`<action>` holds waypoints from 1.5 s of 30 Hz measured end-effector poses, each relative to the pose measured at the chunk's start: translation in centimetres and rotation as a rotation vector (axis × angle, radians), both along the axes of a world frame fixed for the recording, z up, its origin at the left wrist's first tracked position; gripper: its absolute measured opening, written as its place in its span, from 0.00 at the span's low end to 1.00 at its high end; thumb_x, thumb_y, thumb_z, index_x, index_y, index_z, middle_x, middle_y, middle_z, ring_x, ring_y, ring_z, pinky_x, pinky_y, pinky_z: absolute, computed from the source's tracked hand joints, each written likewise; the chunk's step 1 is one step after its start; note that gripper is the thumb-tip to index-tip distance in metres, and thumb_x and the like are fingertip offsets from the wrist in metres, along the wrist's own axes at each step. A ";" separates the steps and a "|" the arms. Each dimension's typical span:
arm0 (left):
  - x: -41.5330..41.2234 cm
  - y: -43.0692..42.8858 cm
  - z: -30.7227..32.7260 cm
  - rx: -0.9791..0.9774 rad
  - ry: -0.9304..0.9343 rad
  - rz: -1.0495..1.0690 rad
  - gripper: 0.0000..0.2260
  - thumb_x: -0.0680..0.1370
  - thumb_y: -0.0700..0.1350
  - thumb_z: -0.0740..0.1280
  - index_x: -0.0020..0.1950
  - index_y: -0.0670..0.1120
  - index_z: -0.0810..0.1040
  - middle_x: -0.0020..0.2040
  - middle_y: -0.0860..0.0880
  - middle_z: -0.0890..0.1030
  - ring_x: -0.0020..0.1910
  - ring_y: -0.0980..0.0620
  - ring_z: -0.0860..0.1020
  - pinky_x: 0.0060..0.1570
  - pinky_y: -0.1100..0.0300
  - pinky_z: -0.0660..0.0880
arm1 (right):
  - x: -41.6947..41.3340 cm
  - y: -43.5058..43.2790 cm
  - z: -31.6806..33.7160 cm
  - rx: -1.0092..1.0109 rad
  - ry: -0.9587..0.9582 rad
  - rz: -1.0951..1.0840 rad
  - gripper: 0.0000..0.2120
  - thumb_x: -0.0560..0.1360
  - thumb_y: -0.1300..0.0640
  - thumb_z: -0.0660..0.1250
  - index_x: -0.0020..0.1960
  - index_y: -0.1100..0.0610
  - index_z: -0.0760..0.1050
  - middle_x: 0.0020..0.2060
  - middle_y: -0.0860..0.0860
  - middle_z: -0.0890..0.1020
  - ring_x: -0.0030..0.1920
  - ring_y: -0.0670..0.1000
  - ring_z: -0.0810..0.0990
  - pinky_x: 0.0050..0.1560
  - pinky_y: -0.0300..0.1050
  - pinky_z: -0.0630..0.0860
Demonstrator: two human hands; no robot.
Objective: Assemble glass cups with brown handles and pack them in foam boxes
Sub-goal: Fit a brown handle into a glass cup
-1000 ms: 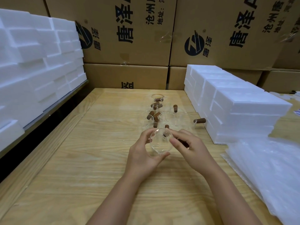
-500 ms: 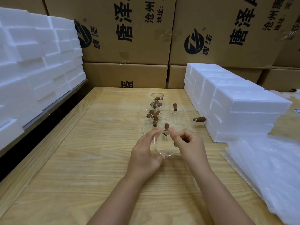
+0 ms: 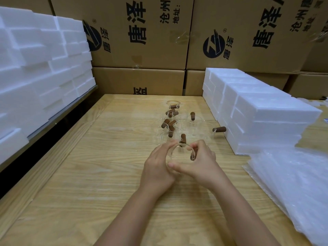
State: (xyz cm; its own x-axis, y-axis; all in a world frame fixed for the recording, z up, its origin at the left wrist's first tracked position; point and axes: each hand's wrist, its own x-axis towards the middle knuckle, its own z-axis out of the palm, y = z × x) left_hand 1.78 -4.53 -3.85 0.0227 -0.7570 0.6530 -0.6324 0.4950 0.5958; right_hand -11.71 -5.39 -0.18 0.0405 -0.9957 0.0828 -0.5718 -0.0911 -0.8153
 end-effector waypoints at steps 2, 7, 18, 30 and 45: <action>0.3 0.1 0.1 0.042 0.044 -0.019 0.28 0.63 0.36 0.75 0.64 0.45 0.76 0.56 0.53 0.81 0.52 0.57 0.77 0.53 0.69 0.70 | -0.3 0.1 0.0 -0.014 0.000 0.057 0.32 0.57 0.42 0.79 0.53 0.50 0.67 0.50 0.45 0.71 0.56 0.49 0.67 0.51 0.42 0.68; 1.0 -0.2 0.1 0.125 0.129 -0.061 0.31 0.63 0.41 0.80 0.64 0.53 0.74 0.54 0.63 0.78 0.52 0.61 0.78 0.53 0.72 0.71 | -1.5 -0.2 0.5 -0.012 -0.140 0.195 0.24 0.59 0.54 0.82 0.50 0.51 0.73 0.52 0.50 0.77 0.52 0.44 0.78 0.51 0.40 0.72; 0.9 -0.4 -0.2 0.109 0.132 -0.099 0.33 0.62 0.43 0.82 0.63 0.55 0.74 0.52 0.67 0.78 0.53 0.70 0.76 0.52 0.76 0.69 | -2.5 -0.8 0.7 0.095 -0.580 0.201 0.11 0.64 0.54 0.74 0.41 0.60 0.80 0.31 0.47 0.82 0.32 0.39 0.79 0.31 0.27 0.71; 0.6 0.0 0.7 0.160 0.220 -0.131 0.31 0.61 0.52 0.77 0.60 0.61 0.70 0.53 0.63 0.80 0.51 0.62 0.78 0.50 0.64 0.74 | -1.5 -0.8 0.5 0.059 -0.749 0.109 0.13 0.65 0.46 0.72 0.41 0.54 0.83 0.35 0.50 0.82 0.33 0.48 0.74 0.30 0.37 0.71; 0.9 0.0 0.8 0.316 0.393 -0.377 0.47 0.63 0.54 0.78 0.75 0.65 0.56 0.66 0.59 0.76 0.53 0.56 0.79 0.58 0.54 0.76 | -0.6 -0.5 0.4 -0.086 -0.966 -0.183 0.08 0.69 0.55 0.73 0.40 0.59 0.80 0.31 0.53 0.84 0.26 0.46 0.78 0.29 0.36 0.77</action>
State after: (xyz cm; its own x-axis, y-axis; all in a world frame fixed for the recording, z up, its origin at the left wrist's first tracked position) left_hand 2.71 -4.58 -3.02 -0.0908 -0.9148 0.3935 -0.1530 0.4032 0.9022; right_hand -12.27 -5.90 0.17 -0.2370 -0.9689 0.0711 0.3256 -0.1482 -0.9338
